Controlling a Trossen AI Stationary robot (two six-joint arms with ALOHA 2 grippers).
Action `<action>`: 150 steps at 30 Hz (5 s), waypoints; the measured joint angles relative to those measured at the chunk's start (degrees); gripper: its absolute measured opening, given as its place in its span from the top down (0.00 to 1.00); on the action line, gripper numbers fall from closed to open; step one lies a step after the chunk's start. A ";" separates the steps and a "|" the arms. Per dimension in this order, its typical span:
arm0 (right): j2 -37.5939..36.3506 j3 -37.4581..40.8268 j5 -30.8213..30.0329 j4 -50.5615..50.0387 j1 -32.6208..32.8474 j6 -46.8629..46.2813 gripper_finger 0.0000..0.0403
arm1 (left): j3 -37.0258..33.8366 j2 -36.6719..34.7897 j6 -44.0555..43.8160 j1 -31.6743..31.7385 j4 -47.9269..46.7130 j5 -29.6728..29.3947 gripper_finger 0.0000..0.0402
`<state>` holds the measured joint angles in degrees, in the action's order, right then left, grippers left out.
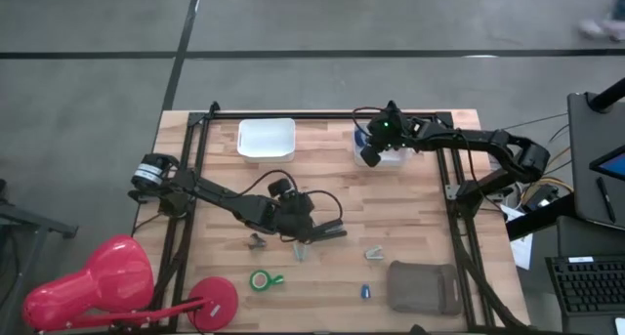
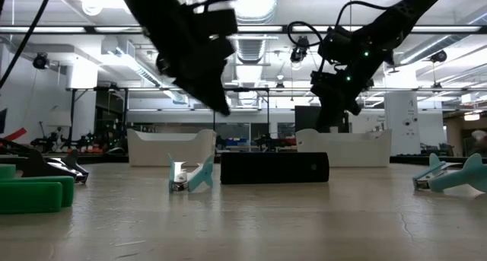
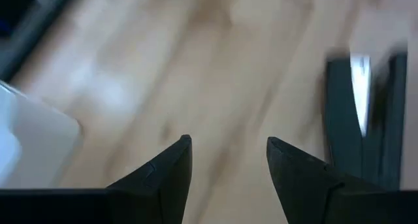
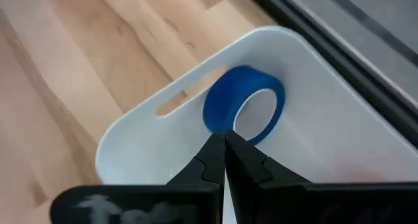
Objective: Pick and place Stapler, Stapler remover, tape
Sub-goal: Put the green tape into the right white bin
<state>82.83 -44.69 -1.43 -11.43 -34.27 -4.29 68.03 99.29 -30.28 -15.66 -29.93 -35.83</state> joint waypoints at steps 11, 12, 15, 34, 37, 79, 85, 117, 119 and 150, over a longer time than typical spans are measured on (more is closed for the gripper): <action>-0.92 0.00 -0.01 -0.67 2.41 0.45 0.98 | 0.00 0.00 -7.38 -2.75 -12.65 22.36 0.50; -1.12 0.00 -0.01 -0.67 2.41 0.45 0.98 | 0.00 0.00 -7.96 -3.50 -12.68 24.23 0.50; -2.05 0.00 -0.03 -1.10 2.39 0.71 0.98 | 0.00 0.00 -11.44 -6.03 -12.73 28.31 0.50; -7.14 0.11 0.43 -3.53 4.26 0.39 0.98 | 0.00 0.00 -46.19 -25.31 -8.42 29.05 0.50; -7.47 0.13 0.43 -3.51 4.95 0.22 0.98 | -0.42 0.02 -49.76 -26.46 -7.88 27.46 0.50; -7.45 0.15 0.46 -2.81 7.80 0.17 0.98 | -2.57 5.83 -52.62 -26.70 -1.66 29.51 0.51; -7.45 0.15 1.68 -2.81 7.79 -0.02 0.98 | -2.64 5.76 -51.76 -26.69 -2.32 28.69 0.61; -6.36 0.24 44.66 20.55 15.80 -0.05 0.95 | -2.58 -16.20 3.73 -17.44 18.02 -4.58 0.87; -6.08 0.25 46.77 25.46 18.77 -1.02 0.91 | -2.67 -17.71 9.85 -16.99 24.14 -3.12 0.85; -5.77 0.22 16.22 51.02 40.86 7.55 0.55 | -2.71 -17.94 24.62 -10.85 44.22 13.99 0.86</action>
<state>77.06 -44.47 14.79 39.59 6.59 3.26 65.32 81.34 -5.66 -26.51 14.30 -21.84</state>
